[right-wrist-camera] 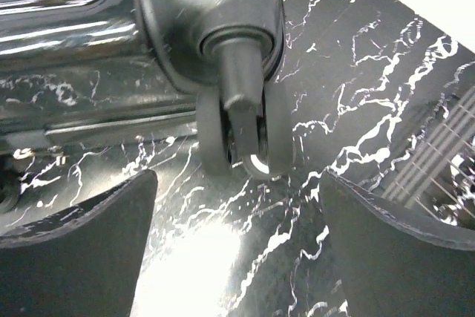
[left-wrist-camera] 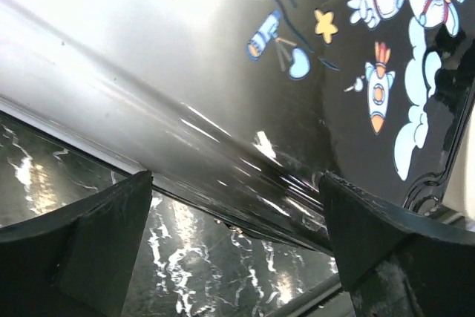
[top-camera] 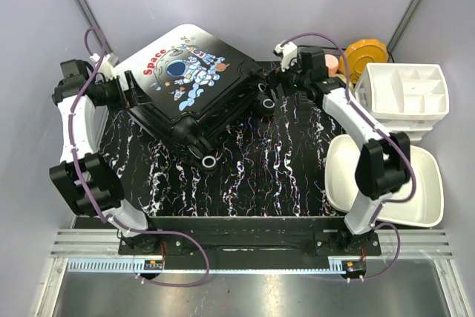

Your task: Open, take out, and arrange the luggage

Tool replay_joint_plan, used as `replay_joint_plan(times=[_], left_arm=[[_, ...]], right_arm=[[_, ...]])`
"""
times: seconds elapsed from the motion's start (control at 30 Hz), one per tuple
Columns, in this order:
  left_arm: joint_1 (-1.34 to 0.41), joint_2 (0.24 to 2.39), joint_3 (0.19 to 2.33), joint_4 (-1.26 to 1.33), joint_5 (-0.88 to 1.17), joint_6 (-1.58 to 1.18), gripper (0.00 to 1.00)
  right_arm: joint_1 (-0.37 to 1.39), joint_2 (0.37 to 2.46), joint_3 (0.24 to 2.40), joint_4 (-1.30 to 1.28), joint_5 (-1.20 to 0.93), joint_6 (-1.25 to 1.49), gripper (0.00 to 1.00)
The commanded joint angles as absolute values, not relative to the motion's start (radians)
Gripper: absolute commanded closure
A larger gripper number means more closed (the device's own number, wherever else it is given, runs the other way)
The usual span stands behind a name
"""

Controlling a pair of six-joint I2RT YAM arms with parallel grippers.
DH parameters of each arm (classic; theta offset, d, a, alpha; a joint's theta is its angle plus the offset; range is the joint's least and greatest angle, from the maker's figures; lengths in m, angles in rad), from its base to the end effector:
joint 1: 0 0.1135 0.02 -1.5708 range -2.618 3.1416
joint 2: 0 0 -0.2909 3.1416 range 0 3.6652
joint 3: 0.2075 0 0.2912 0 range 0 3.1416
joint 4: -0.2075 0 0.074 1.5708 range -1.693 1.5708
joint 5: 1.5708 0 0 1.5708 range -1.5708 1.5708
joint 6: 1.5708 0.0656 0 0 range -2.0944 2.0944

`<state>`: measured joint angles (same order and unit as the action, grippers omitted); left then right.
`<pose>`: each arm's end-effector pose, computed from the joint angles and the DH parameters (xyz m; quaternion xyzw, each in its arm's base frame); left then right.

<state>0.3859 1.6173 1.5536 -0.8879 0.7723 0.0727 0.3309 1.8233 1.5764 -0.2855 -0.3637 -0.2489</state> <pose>0.3803 0.1051 0.3473 -0.0243 0.8894 -0.2852 0.3564 0.4655 0.1846 0.3150 -0.3301 0.7926 0.1769 0.4812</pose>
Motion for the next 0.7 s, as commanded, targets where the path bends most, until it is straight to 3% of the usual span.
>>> replay_joint_plan(times=[0.0, 0.23, 0.43, 0.67], left_arm=[[0.377, 1.482, 1.618, -0.813, 0.739, 0.169, 0.01], [0.357, 1.289, 1.585, -1.000, 0.886, 0.452, 0.01], [0.229, 1.177, 1.522, -1.098, 0.839, 0.568, 0.01], [0.170, 1.129, 1.419, -1.022, 0.859, 0.443, 0.01]], right_arm=[[0.321, 1.617, 1.481, -0.252, -0.367, -0.213, 0.00], [0.342, 1.425, 1.260, -0.194, -0.670, -0.091, 0.01], [0.526, 1.399, 1.002, 0.090, -0.497, 0.021, 0.04], [0.615, 1.584, 0.939, 0.427, -0.420, 0.083, 0.12]])
